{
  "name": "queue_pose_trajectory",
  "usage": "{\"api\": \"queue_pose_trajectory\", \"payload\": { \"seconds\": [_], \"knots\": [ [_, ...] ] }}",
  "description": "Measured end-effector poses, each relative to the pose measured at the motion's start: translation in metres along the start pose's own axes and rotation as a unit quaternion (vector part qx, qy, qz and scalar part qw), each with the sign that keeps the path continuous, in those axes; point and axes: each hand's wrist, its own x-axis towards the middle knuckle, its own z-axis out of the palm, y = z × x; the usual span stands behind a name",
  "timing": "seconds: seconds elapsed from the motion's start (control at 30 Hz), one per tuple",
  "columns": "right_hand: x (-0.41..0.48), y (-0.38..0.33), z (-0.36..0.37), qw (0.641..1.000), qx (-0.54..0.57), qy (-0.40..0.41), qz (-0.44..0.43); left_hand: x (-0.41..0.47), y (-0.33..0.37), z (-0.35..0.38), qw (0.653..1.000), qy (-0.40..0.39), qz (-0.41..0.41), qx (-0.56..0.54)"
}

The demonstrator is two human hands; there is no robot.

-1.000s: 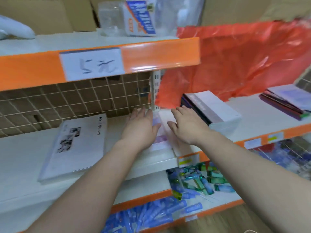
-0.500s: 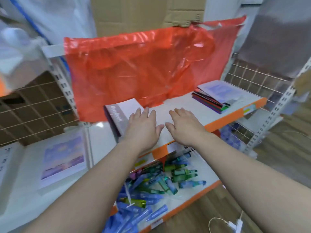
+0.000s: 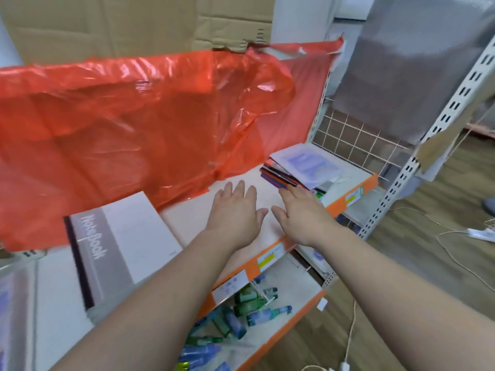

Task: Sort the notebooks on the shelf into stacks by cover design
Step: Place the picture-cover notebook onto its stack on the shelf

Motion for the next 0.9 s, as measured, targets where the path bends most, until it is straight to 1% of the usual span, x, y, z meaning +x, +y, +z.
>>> {"api": "queue_pose_trajectory", "payload": {
  "seconds": [0.23, 0.43, 0.53, 0.63, 0.9],
  "knots": [
    [0.037, 0.050, 0.005, 0.999, 0.008, -0.015, 0.029, 0.056, 0.026, 0.016, 1.000, -0.027, 0.011, -0.007],
    [0.084, 0.106, 0.009, 0.999, -0.001, -0.041, 0.014, 0.110, 0.054, 0.036, 0.999, -0.046, -0.021, -0.005],
    [0.108, 0.136, 0.007, 0.999, -0.013, -0.036, -0.002, 0.137, 0.069, 0.040, 0.999, -0.031, -0.037, -0.017],
    [0.127, 0.160, 0.006, 0.998, -0.014, -0.052, -0.016, 0.158, 0.083, 0.042, 0.997, -0.033, -0.052, -0.037],
    [0.160, 0.188, 0.012, 0.998, -0.013, -0.062, -0.030, 0.197, 0.102, 0.053, 0.997, -0.030, -0.059, -0.030]
  ]
}}
